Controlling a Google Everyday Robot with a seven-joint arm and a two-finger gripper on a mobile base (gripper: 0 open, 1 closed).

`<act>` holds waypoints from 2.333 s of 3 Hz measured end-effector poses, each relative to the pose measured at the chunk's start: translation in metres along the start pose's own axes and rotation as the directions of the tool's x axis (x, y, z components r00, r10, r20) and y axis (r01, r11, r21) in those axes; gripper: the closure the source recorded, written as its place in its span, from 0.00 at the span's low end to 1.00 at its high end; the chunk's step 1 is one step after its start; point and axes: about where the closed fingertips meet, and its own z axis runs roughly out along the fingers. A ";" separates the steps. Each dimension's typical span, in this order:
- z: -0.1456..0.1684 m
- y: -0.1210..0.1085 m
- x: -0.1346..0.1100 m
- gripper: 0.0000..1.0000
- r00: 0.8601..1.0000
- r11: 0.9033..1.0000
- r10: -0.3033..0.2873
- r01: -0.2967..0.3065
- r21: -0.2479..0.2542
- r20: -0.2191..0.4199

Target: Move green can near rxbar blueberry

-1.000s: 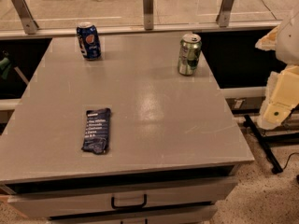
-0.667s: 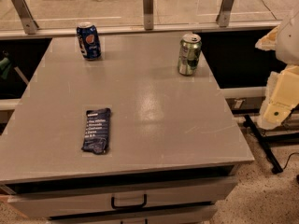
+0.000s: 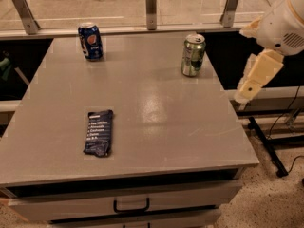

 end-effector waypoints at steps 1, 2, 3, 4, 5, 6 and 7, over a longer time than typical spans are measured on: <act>0.035 -0.041 -0.018 0.00 0.993 0.999 0.022 -0.027 0.039 0.120; 0.068 -0.080 -0.038 0.00 0.971 0.995 0.059 -0.076 0.063 0.231; 0.093 -0.105 -0.062 0.00 0.941 0.993 0.093 -0.112 0.039 0.326; 0.116 -0.120 -0.077 0.00 0.913 0.990 0.133 -0.143 -0.003 0.385; 0.135 -0.137 -0.072 0.18 0.901 0.985 0.165 -0.173 -0.016 0.402; 0.143 -0.142 -0.063 0.41 0.889 0.980 0.192 -0.196 -0.034 0.415; 0.137 -0.137 -0.064 0.65 0.870 0.979 0.201 -0.191 -0.070 0.450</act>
Offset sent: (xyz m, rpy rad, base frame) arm 0.1674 0.0479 -0.0325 0.3661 -0.1692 -0.0504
